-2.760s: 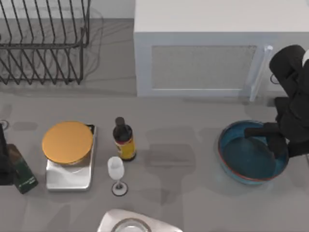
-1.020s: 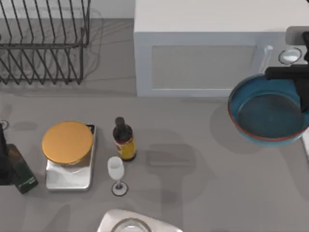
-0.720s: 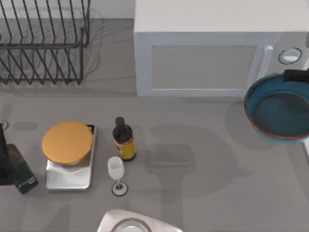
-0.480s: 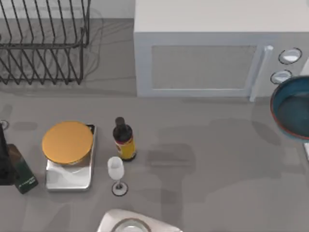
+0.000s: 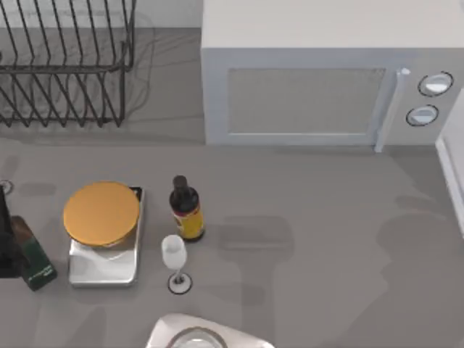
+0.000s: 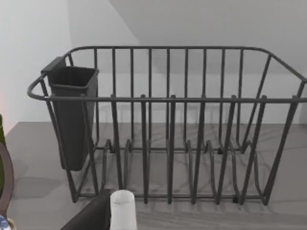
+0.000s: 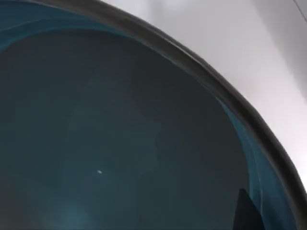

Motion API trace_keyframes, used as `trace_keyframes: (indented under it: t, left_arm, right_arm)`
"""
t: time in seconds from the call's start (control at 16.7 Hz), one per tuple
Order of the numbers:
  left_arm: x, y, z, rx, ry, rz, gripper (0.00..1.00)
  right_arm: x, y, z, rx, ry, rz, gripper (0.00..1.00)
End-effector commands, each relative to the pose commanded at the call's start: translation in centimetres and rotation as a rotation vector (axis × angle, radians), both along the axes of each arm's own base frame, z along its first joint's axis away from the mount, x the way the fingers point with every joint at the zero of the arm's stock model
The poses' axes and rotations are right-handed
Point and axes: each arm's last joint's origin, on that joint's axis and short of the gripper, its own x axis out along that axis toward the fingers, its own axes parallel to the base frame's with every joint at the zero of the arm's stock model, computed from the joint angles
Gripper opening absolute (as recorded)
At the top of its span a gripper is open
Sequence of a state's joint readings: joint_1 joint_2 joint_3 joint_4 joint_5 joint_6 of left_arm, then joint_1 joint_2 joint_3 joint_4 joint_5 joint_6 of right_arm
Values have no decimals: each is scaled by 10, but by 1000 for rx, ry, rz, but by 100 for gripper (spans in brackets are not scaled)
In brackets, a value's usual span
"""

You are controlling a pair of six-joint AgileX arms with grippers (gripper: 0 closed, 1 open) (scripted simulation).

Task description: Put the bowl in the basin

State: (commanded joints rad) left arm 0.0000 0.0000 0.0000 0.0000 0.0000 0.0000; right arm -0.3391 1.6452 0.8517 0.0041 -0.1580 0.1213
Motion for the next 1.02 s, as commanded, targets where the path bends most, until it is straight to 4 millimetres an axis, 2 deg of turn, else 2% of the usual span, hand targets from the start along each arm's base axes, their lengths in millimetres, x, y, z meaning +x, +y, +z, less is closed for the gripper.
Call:
trace_keyframes:
  t: [0.24, 0.54, 0.72, 1.02]
  left_arm:
    - [0, 0, 0, 0, 0, 0, 100]
    - [0, 0, 0, 0, 0, 0, 100]
    - [0, 0, 0, 0, 0, 0, 100]
    - [0, 0, 0, 0, 0, 0, 100]
  right_arm:
    - [-19, -25, 5, -108, -338, 34, 0]
    - [-40, -34, 34, -251, -655, 143, 0]
    - [-45, -33, 47, -299, -748, 194, 0]
    - [-44, -32, 49, -300, -756, 201, 0]
